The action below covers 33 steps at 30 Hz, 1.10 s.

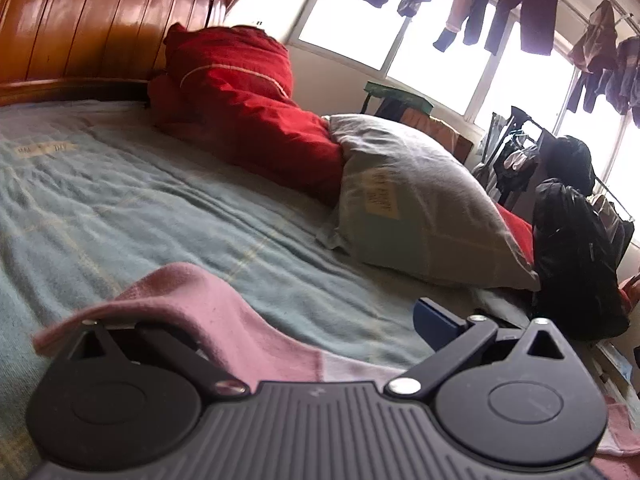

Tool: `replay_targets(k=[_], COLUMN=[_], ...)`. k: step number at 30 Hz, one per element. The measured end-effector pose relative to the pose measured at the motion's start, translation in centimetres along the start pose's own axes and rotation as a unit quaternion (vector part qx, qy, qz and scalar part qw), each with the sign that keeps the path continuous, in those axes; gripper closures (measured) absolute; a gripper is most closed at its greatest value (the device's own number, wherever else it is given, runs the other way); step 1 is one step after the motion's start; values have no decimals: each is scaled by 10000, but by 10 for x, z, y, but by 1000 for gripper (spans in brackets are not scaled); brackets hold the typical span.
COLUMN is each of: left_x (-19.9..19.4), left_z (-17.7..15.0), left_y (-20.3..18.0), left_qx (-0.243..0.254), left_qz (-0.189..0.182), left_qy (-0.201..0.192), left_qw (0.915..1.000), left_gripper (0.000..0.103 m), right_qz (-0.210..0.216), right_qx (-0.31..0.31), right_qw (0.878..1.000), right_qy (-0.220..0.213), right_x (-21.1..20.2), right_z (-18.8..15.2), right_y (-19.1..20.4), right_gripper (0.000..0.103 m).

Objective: Fold clothes

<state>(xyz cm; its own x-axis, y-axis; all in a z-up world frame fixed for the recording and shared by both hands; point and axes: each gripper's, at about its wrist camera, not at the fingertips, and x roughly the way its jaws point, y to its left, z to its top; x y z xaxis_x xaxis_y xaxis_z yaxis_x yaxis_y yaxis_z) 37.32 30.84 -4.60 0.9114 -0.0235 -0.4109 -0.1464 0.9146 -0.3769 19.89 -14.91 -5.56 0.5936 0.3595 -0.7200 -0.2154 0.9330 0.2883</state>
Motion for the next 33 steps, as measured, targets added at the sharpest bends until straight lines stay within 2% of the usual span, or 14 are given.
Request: replay_targets(k=[9, 19, 24, 33], left_x=[-17, -28, -24, -27], left_z=[16, 26, 27, 25], left_y=[-30, -79, -105, -147], left_qx=[-57, -3, -30, 41], left_qz=[-156, -282, -289, -313], left_qy=[42, 211, 438, 483], left_qw=[9999, 9994, 9986, 9983], left_gripper=[1, 1, 1, 1], right_qz=[68, 139, 234, 140], right_qx=[-137, -328, -414, -783], right_qw=[9999, 9994, 9988, 9968], right_qy=[-11, -51, -94, 51], right_x=[-21, -47, -62, -79], right_z=[-8, -25, -34, -46], right_y=[-7, -23, -32, -40], right_gripper=[0, 0, 0, 0])
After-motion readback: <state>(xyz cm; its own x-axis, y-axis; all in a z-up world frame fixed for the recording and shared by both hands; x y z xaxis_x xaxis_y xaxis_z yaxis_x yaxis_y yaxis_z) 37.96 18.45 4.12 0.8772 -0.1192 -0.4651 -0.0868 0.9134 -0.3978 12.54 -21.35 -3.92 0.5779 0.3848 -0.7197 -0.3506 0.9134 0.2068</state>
